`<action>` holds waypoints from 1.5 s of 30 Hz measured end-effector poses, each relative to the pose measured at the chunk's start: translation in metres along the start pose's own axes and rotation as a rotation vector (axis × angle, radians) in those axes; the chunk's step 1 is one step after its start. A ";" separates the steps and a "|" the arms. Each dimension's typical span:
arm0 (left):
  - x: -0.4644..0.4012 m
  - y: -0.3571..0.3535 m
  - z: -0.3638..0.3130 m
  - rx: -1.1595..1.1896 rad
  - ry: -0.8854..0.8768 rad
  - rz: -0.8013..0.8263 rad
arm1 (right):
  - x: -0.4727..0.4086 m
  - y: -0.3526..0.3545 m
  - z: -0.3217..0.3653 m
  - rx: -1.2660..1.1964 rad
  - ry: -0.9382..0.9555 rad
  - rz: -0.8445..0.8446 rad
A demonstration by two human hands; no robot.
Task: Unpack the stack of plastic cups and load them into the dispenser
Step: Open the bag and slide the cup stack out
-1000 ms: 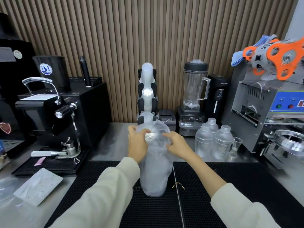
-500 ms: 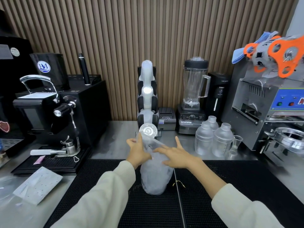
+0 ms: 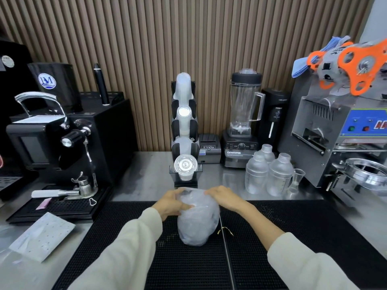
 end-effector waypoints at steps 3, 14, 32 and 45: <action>-0.006 -0.001 -0.004 -0.269 -0.095 -0.047 | -0.001 -0.010 0.006 0.009 0.034 -0.050; -0.008 0.020 0.004 -0.397 -0.356 -0.349 | -0.008 -0.014 -0.013 0.069 0.056 -0.163; -0.008 -0.010 0.013 -0.715 -0.104 0.010 | -0.002 -0.015 -0.004 0.333 0.111 -0.095; -0.007 -0.009 -0.007 -0.421 -0.136 -0.276 | 0.006 -0.015 -0.007 -0.016 0.038 -0.230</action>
Point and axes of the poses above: each hand's wrist, its own x-axis away from the middle knuckle, its own y-axis out of the back of the hand, z = x × y, the point moved 5 cm from there along -x, towards the middle knuckle, and after that the axes turned 1 degree about -z, right-handed, at the moved point
